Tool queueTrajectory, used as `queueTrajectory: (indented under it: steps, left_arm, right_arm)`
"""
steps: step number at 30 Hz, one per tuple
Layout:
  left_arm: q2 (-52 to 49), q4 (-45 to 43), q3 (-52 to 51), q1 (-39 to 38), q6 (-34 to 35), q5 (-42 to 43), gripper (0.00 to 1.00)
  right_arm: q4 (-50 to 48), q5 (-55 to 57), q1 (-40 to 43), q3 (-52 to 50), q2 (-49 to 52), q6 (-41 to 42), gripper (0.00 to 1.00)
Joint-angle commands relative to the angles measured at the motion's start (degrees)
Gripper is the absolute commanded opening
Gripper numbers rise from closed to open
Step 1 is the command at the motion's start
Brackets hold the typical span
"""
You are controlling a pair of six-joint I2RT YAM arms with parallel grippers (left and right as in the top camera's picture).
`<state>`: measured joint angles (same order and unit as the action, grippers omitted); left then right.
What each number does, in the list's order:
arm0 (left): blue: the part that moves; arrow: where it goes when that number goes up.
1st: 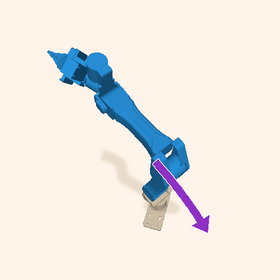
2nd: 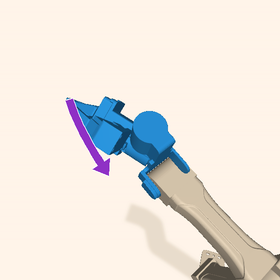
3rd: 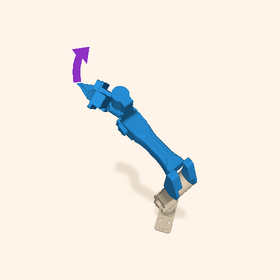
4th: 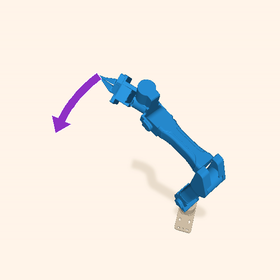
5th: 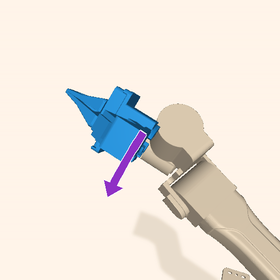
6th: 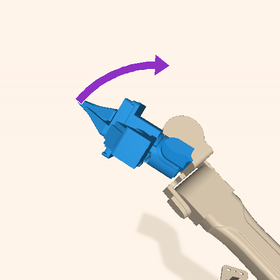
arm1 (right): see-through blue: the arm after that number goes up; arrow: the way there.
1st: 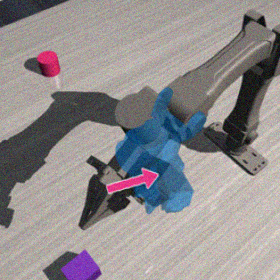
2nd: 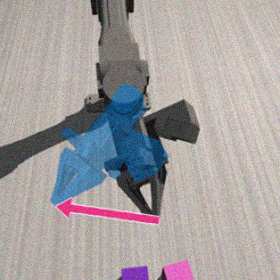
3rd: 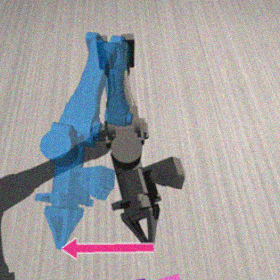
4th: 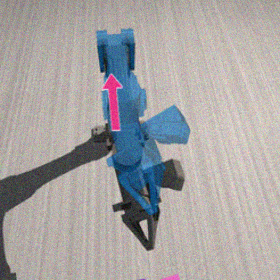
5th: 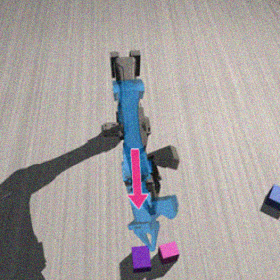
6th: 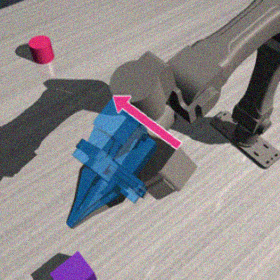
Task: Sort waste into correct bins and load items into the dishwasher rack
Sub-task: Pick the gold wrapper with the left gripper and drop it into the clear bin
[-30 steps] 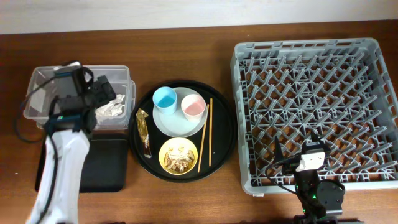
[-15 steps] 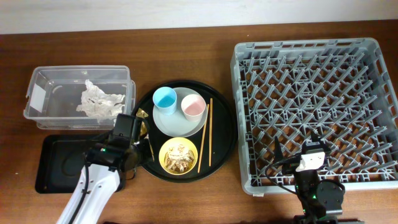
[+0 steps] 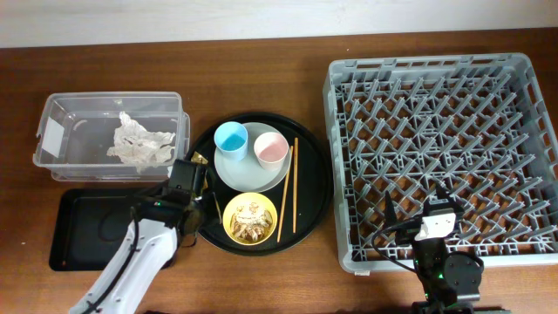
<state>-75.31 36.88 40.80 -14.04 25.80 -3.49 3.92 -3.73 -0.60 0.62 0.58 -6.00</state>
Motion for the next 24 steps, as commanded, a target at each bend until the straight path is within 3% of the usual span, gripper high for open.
queueTrajectory:
  steps: [1,9,12,14,15,16,21,24]
  left_arm:
    - [-1.64,-1.18,-0.42,-0.22,0.50,-1.01,0.52]
    - [-5.27,-2.32,-0.42,-0.22,0.48,-2.84,0.49]
    - [-5.25,-2.40,-0.42,-0.22,0.46,-2.84,0.25]
    - [-5.25,-2.40,-0.35,-0.20,0.26,-3.89,0.15]
    - [-5.25,-2.38,-0.35,-0.20,0.26,-3.89,0.04]
    - [-5.25,-2.36,-0.31,-0.20,0.26,-3.89,0.02]
    - [-2.73,-1.03,1.40,-0.20,0.26,-3.87,0.00]
    - [1.70,5.09,5.60,-0.17,0.24,-3.87,0.00]
  right_arm:
    - [0.35,0.09,0.31,-0.31,-0.37,0.24,0.98]
    - [0.35,0.09,0.31,-0.31,-0.37,0.24,0.98]
    - [0.35,0.09,0.31,-0.31,-0.37,0.24,0.98]
    - [0.35,0.09,0.31,-0.31,-0.37,0.24,0.98]
    - [0.35,0.09,0.31,-0.31,-0.37,0.24,0.98]
    - [0.35,0.09,0.31,-0.31,-0.37,0.24,0.98]
    - [0.35,0.09,0.31,-0.31,-0.37,0.24,0.98]
    - [0.35,0.09,0.31,-0.31,-0.37,0.24,0.98]
